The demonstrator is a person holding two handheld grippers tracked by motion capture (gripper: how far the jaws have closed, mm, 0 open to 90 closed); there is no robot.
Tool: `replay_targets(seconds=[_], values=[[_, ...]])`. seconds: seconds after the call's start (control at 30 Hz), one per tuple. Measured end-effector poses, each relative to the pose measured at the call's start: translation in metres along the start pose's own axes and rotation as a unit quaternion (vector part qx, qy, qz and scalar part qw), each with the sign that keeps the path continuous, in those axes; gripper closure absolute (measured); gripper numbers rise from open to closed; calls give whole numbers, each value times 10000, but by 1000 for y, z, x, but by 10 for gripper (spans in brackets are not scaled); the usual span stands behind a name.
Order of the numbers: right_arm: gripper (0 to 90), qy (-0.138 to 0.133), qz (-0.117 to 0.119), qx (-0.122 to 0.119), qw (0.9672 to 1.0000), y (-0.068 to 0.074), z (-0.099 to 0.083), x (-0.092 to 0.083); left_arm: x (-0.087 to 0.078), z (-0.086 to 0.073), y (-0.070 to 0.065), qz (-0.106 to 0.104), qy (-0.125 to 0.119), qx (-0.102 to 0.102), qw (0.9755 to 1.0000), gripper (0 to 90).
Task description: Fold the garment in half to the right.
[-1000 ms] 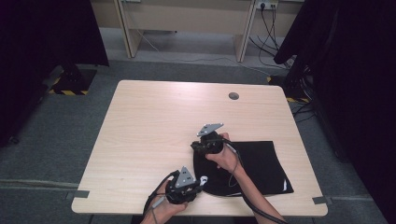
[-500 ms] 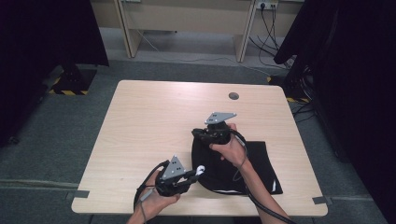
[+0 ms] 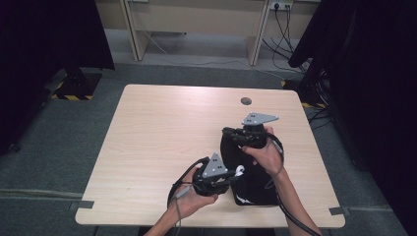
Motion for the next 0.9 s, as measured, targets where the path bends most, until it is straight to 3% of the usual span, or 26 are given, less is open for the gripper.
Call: replay_targets(seconds=[0.3, 0.6, 0.73, 0.83, 0.9], values=[[839, -136, -269, 285, 9991, -27, -32, -43, 32, 9, -19, -207, 109, 30, 9997, 769], [828, -99, -434, 617, 9971, -49, -70, -63, 66, 9, -37, -389, 254, 13, 9989, 765], [723, 7, -594, 689, 9959, -54, -80, -67, 76, 6, -43, -485, 309, -36, 9983, 753], [581, 10, -769, 754, 9942, -55, -81, -71, 81, 5, -46, -630, 272, -77, 9976, 717], [481, 120, -803, 777, 9937, -53, -80, -72, 83, 5, -49, -651, 198, -10, 9977, 582]])
Point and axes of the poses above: each handheld gripper's, and its own axes: x roughly forward along the jaws, z roughly out of its top, y roughly to its left, the point moved 6 cm from there along x, roughly forward along the jaws, and after that the axes turned 13 degrees about z, right-handed, at the moved point
